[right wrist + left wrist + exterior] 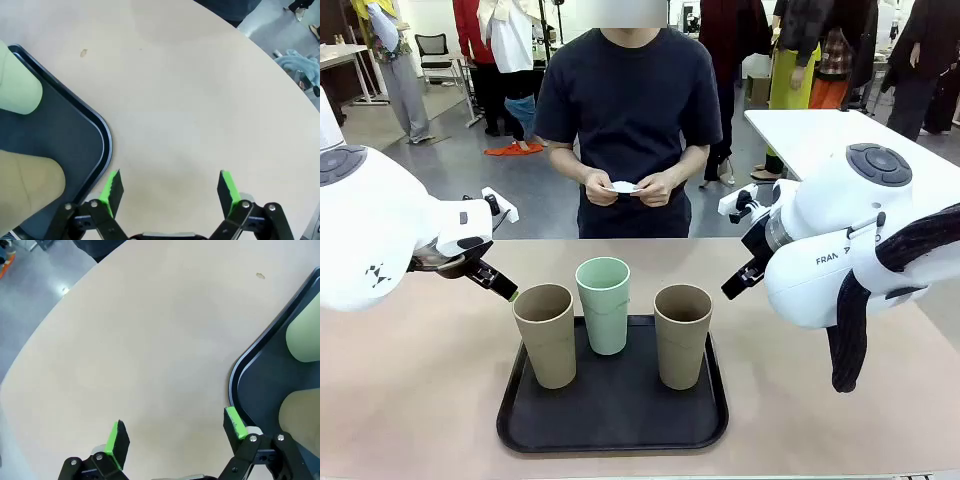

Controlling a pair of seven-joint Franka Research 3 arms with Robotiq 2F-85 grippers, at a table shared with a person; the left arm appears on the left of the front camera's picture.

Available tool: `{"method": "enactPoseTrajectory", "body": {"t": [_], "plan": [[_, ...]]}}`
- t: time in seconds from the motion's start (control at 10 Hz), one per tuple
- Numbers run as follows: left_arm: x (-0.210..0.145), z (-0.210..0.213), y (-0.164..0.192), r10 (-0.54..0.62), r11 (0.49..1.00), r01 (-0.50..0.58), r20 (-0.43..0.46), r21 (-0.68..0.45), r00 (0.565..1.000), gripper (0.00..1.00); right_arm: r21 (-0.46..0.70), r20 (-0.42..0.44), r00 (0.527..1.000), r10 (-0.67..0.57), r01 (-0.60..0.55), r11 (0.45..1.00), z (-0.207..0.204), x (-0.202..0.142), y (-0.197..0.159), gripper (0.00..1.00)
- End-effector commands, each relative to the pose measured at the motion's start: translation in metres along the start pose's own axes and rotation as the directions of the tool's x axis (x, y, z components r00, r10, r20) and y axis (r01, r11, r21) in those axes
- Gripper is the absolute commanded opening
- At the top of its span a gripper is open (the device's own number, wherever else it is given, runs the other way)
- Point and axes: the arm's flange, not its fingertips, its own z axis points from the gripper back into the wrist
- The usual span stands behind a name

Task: Place coasters on the table and set cups on them.
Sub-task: Pick up one Reusable plastic cup and place it on a coaster set by the human.

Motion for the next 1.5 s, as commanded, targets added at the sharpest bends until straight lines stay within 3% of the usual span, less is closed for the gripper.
{"method": "enactPoseTrajectory", "body": {"t": [0.0, 1.4], "plan": [[-0.0001, 0.0000, -0.0001, 0.000, 1.000, 0.000, 0.000, 0.000, 1.000, 1.00, 0.000, 0.000, 1.000, 0.000, 0.000, 1.000, 0.0000, 0.0000, 0.0000, 1.00], [-0.0001, 0.0000, -0.0001, 0.000, 1.000, 0.000, 0.000, 0.000, 1.000, 1.00, 0.000, 0.000, 1.000, 0.000, 0.000, 1.000, 0.0000, 0.0000, 0.0000, 1.00]]}}
